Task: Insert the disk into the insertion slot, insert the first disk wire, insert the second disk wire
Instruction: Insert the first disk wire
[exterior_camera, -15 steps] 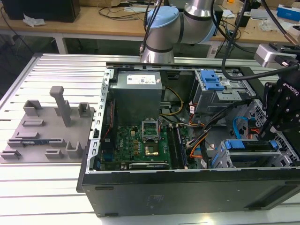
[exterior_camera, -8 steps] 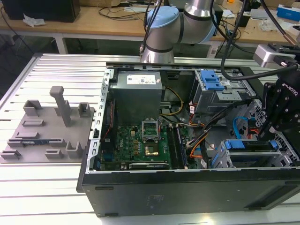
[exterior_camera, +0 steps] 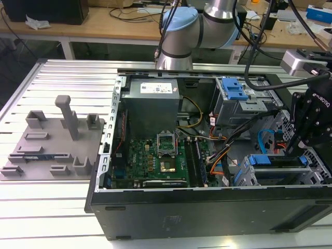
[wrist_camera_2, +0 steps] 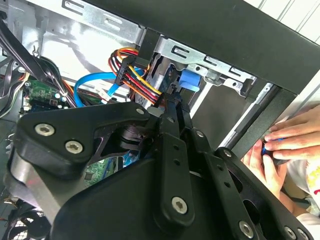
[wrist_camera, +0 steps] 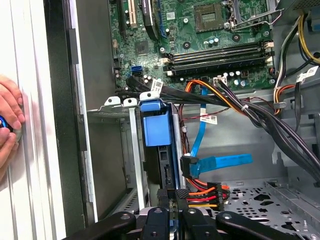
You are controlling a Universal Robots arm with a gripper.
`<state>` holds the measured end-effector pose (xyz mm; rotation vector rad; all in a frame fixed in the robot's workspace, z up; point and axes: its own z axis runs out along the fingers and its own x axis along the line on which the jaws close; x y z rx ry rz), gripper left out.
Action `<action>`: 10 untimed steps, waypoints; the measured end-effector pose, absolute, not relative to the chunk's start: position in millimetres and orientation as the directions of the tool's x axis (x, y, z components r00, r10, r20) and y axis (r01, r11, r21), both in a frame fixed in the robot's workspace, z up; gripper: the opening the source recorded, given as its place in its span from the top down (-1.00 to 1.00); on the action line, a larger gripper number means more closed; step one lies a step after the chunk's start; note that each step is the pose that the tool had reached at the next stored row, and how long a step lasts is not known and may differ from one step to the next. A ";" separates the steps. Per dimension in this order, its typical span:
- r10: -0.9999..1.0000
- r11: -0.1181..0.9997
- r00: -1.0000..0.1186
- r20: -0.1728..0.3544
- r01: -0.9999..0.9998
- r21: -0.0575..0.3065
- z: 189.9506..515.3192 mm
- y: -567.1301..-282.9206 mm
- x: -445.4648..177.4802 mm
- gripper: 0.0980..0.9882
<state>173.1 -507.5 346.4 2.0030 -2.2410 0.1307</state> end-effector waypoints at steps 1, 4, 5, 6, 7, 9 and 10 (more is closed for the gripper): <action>-0.982 0.114 -0.109 0.157 -0.993 0.024 346.4 -507.5 173.1 0.85; -0.982 0.114 -0.109 0.157 -0.993 0.024 346.1 -507.7 173.1 0.85; -0.982 0.114 -0.109 0.157 -0.993 0.024 346.0 -507.7 173.2 0.85; -0.982 0.114 -0.109 0.157 -0.993 0.024 345.9 -507.8 173.1 0.85; -0.982 0.114 -0.109 0.157 -0.993 0.024 345.9 -507.7 173.1 0.85; -0.981 0.114 -0.109 0.160 -0.993 0.024 345.8 -505.2 172.9 0.85; -0.981 0.114 -0.109 0.162 -0.993 0.023 345.9 -503.8 173.0 0.85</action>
